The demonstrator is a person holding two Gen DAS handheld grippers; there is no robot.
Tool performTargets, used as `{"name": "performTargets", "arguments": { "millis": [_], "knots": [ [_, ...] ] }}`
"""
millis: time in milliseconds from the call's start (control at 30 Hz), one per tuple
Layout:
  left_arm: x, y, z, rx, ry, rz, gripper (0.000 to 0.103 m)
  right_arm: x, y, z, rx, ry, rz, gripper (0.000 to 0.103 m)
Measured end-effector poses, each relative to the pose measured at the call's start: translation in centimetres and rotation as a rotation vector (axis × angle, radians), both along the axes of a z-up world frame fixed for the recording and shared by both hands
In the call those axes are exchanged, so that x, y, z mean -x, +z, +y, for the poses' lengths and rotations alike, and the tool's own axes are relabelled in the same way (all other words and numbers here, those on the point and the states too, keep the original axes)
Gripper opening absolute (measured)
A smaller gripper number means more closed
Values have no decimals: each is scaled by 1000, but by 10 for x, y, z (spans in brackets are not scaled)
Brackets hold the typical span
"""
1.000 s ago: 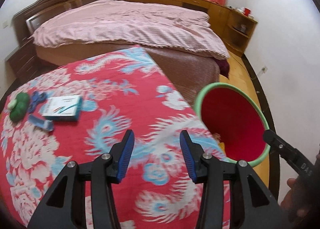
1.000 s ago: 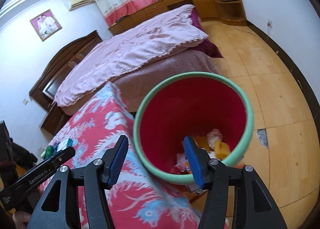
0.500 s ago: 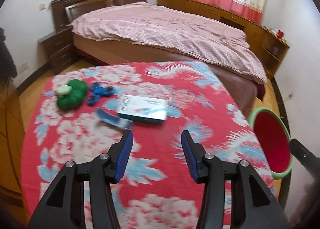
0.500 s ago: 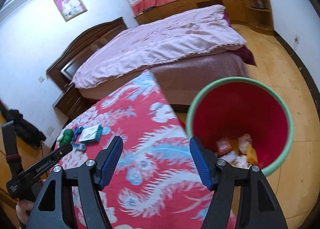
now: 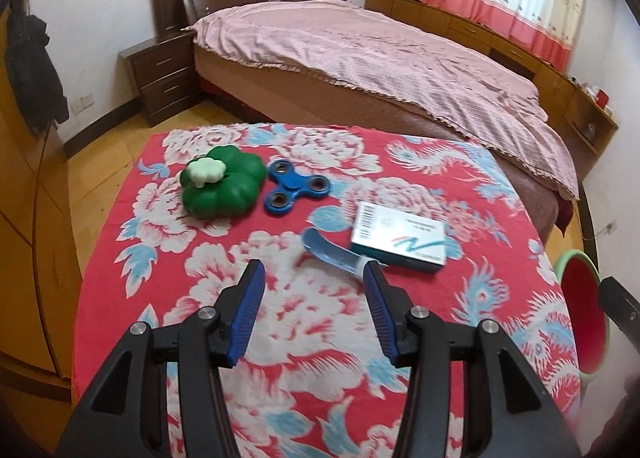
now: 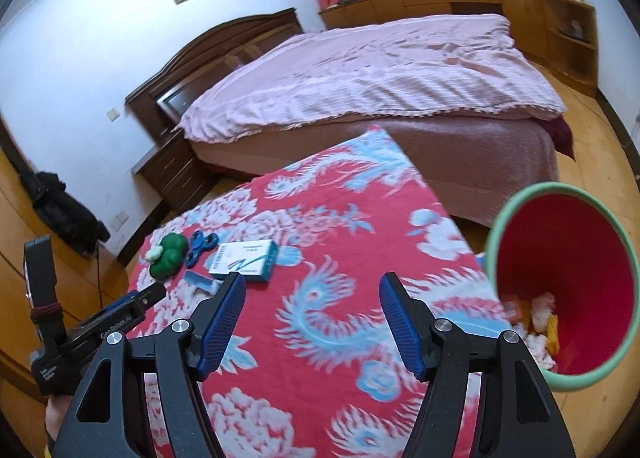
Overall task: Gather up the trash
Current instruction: 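Move both open tools back over the bed toward the medicine box, then grasp the MeteoSpasmyl box with the right tool while the left tool grasps the blue clip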
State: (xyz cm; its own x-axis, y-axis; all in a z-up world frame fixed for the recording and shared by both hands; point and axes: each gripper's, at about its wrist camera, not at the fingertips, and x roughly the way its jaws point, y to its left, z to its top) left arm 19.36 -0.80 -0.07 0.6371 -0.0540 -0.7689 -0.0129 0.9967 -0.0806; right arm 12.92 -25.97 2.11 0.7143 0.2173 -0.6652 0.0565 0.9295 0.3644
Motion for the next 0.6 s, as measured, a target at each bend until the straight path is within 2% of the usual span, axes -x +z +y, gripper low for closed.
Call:
{"name": "performTargets", "arguments": {
  "millis": [433, 600],
  "knots": [
    [-21, -28, 19, 39, 37, 38, 51, -54, -40, 46, 62, 111, 70, 71],
    [-23, -42, 24, 44, 58, 55, 51, -75, -56, 65, 99, 176, 84, 79]
  ]
}}
